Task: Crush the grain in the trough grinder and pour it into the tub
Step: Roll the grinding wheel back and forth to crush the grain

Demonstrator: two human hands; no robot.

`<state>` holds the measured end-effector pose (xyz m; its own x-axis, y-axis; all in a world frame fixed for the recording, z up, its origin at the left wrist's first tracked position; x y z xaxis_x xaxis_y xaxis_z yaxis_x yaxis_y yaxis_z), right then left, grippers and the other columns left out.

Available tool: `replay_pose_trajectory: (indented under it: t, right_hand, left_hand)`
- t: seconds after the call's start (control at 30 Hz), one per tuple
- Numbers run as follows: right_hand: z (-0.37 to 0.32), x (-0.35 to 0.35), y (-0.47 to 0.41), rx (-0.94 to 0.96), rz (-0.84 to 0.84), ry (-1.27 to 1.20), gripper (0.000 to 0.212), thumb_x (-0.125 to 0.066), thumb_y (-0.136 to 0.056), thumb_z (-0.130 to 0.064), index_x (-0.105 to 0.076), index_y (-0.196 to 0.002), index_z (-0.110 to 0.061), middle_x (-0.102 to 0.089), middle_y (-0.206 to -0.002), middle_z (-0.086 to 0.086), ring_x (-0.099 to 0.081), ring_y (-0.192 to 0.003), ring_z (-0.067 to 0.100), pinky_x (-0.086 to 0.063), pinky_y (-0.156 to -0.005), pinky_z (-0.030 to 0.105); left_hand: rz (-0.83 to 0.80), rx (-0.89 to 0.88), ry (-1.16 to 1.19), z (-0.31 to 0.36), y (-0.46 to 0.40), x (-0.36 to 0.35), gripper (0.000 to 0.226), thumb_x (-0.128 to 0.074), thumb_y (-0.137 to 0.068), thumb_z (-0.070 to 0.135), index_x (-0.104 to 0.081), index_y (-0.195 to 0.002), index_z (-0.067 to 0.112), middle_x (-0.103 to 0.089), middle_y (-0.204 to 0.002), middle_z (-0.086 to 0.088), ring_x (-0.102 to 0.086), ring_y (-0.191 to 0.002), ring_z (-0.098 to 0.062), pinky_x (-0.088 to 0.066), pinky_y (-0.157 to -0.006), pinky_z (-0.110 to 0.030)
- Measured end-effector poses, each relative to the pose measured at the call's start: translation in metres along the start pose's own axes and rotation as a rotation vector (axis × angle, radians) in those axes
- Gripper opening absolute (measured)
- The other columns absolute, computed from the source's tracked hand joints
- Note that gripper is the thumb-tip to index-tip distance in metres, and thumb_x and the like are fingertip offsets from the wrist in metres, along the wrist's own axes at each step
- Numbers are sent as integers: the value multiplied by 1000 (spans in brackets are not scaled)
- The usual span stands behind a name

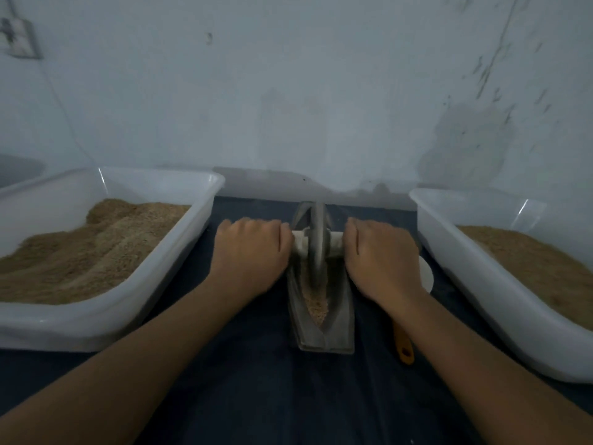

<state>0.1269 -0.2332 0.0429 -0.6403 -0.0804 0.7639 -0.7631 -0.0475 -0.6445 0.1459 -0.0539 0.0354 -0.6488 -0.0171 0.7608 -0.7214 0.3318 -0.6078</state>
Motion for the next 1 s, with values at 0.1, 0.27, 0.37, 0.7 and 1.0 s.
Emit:
replay_pose_trajectory:
  t: [0.1, 0.27, 0.37, 0.7, 1.0]
  right_hand:
    - [-4, 19, 24, 17, 77, -114, 48, -32, -107, -33, -69, -129, -11, -74, -111, 6, -67, -106, 28, -49, -96, 43]
    - [-13, 30, 38, 56, 84, -83, 52, -31, -107, -37, -61, -140, -11, -70, -130, 6, -59, -128, 28, -42, -111, 47]
    - [-9, 21, 26, 78, 31, -84, 55, -27, -107, -40, -63, -140, -13, -70, -130, 4, -64, -121, 25, -45, -106, 43]
    - [15, -47, -46, -5, -266, 65, 33, -31, -105, -21, -40, -73, -16, -48, -68, 3, -45, -61, 23, -33, -53, 34]
    - [2, -24, -25, 64, -139, 100, 35, -25, -105, -25, -43, -76, -18, -42, -62, -5, -39, -53, 17, -25, -49, 31]
  left_hand:
    - [52, 50, 151, -5, 27, 16, 45, -23, -103, 36, -67, -98, 26, -71, -86, 5, -61, -72, -22, -45, -66, -37]
    - [83, 47, 290, -8, 49, 25, 51, -24, -106, 41, -70, -120, 24, -76, -101, 4, -67, -80, -18, -53, -75, -40]
    - [118, 26, 252, -7, 38, 21, 48, -23, -105, 39, -68, -98, 25, -70, -84, 5, -59, -66, -18, -46, -64, -35]
    - [-85, -87, -103, 2, -54, -31, 18, -33, -97, 19, -38, -80, 19, -32, -66, 2, -36, -58, -19, -24, -53, -28]
    - [-35, -79, -92, 4, -31, -19, 21, -35, -101, 22, -40, -81, 19, -35, -69, 3, -41, -62, -20, -30, -58, -33]
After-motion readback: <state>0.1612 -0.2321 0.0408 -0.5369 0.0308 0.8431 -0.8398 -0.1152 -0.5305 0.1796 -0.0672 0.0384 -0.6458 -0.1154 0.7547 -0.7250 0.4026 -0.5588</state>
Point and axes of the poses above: each hand's wrist, its own y-axis away from the middle knuckle, its own x-axis out of the back of the hand, z = x × y, the point moved 9 cm from there along -y, towards the middle knuckle
